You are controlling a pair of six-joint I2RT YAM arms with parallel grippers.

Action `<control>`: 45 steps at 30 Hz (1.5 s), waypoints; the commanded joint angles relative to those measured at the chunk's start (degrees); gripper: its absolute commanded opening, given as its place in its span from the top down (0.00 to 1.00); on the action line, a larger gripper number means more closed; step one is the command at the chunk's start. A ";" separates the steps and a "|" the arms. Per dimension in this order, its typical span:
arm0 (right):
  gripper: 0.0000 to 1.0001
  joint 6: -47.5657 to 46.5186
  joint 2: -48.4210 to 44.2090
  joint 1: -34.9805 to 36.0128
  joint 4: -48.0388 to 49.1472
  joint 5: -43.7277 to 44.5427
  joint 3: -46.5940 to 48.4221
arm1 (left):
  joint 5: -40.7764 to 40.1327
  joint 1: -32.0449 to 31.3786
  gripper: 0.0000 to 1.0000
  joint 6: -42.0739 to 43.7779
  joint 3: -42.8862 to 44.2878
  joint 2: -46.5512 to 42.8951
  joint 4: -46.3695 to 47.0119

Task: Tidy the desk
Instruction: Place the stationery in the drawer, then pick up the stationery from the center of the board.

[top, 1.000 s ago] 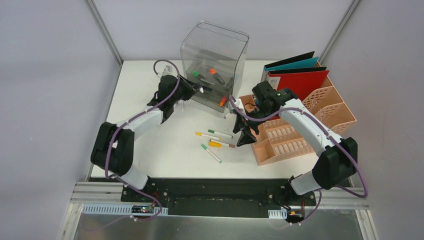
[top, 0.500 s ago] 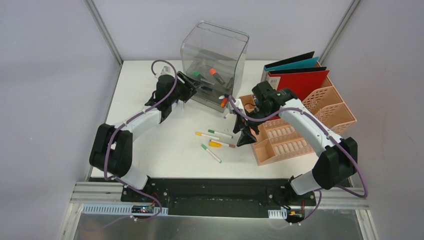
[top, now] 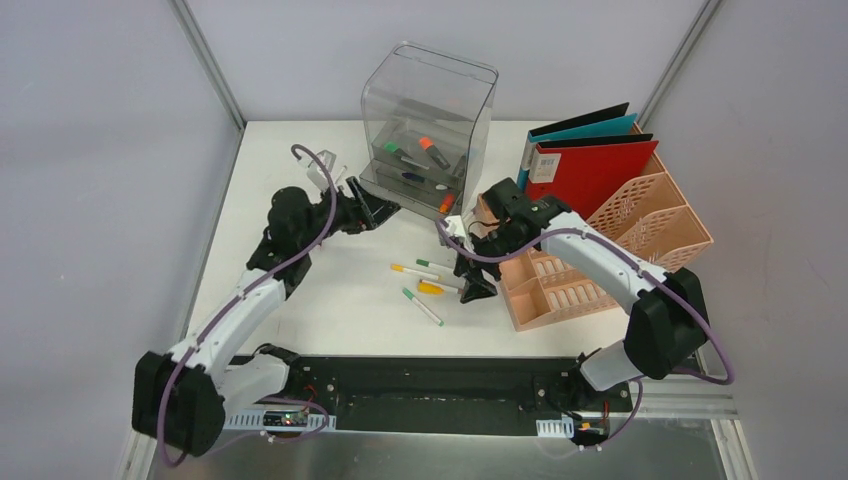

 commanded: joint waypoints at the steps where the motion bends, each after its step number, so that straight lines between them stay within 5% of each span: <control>1: 0.31 3.17 -1.59 2.33 9.73 2.73 -2.62 | 4.31 0.58 0.26 11.09 4.77 -10.09 -18.11; 8: 0.31 5.34 -0.91 7.58 19.71 8.73 -7.34 | -3.41 0.60 0.23 35.00 11.75 -17.26 -40.25; 14: 0.31 6.95 2.66 11.34 22.36 14.69 -7.03 | -16.16 0.64 0.24 42.79 9.28 -21.11 -44.84; 21: 0.30 7.68 5.73 14.25 23.47 20.52 -5.62 | -19.95 0.65 0.24 43.44 7.59 -26.99 -44.78; 45: 0.42 13.40 13.24 18.36 29.43 32.54 -2.69 | -20.39 0.68 0.24 43.46 7.73 -26.86 -45.20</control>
